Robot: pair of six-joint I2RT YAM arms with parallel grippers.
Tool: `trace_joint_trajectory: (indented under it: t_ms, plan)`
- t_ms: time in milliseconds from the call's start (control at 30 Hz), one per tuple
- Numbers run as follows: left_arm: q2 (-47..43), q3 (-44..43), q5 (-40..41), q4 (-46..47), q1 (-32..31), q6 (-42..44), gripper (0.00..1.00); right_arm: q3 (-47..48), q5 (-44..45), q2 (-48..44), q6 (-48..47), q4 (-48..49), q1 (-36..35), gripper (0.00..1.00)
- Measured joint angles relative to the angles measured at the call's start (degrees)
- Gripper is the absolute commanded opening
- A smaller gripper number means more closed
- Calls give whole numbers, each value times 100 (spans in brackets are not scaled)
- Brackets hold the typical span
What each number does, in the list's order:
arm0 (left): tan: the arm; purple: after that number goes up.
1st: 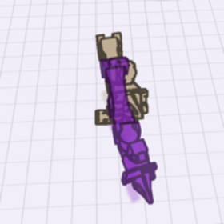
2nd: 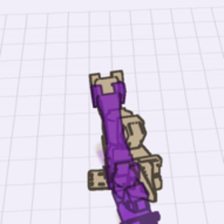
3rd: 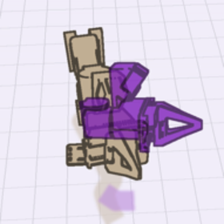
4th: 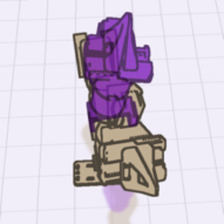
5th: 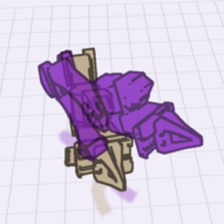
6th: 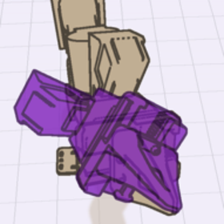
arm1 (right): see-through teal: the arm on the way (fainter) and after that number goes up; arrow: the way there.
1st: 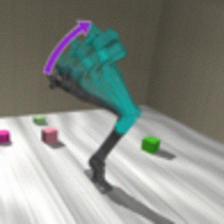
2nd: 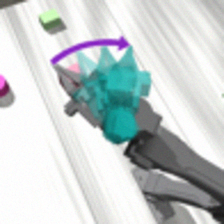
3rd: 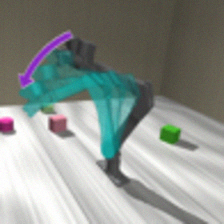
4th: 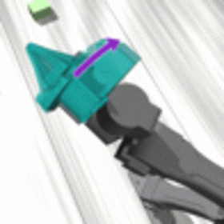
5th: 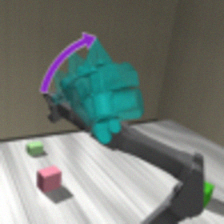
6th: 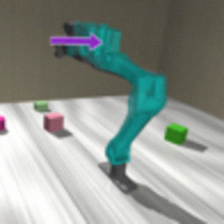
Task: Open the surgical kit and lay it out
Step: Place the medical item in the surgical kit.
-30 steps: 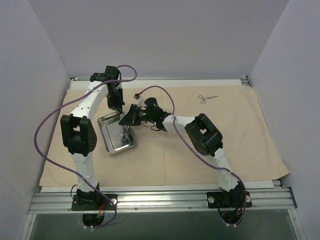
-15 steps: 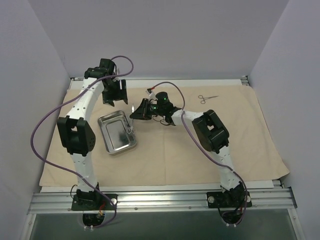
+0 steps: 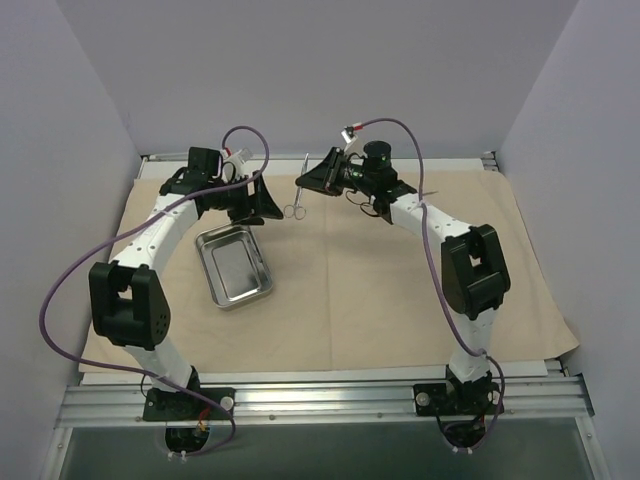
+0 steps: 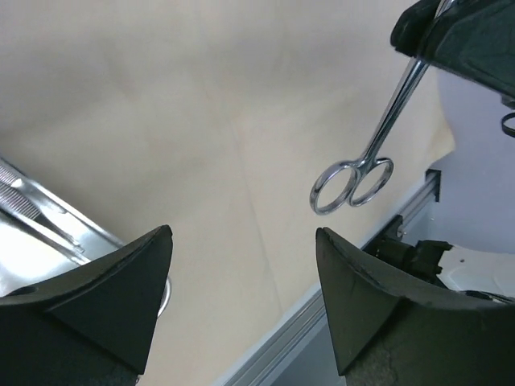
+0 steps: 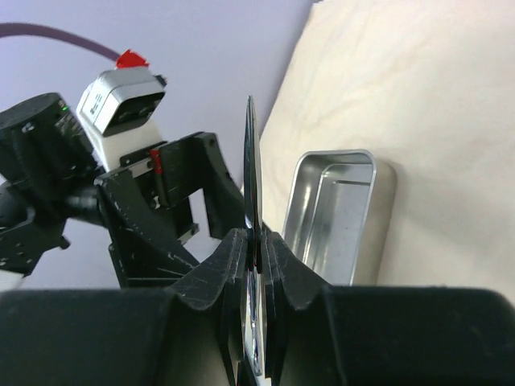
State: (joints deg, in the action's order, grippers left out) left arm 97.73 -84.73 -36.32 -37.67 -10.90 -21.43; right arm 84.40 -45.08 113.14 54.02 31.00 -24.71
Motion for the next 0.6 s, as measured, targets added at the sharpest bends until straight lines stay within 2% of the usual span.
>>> trace_joint_trajectory:
  t_ms: [333,467,567,600]
  plan:
    - [282,-87,-1019,1200,-122,-553,79,0,-245,-116,170,208,33,0]
    - [433,-177,-1215,1335,-214,-658,73,-4,-273,-116,308,332,144,0]
    - [494,-177,-1333,1408,-280,-706,52,-4,-278,-116,356,393,197,0]
    - [516,-179,-1377,1443,-299,-732,34,-4,-278,-116,367,400,221,0]
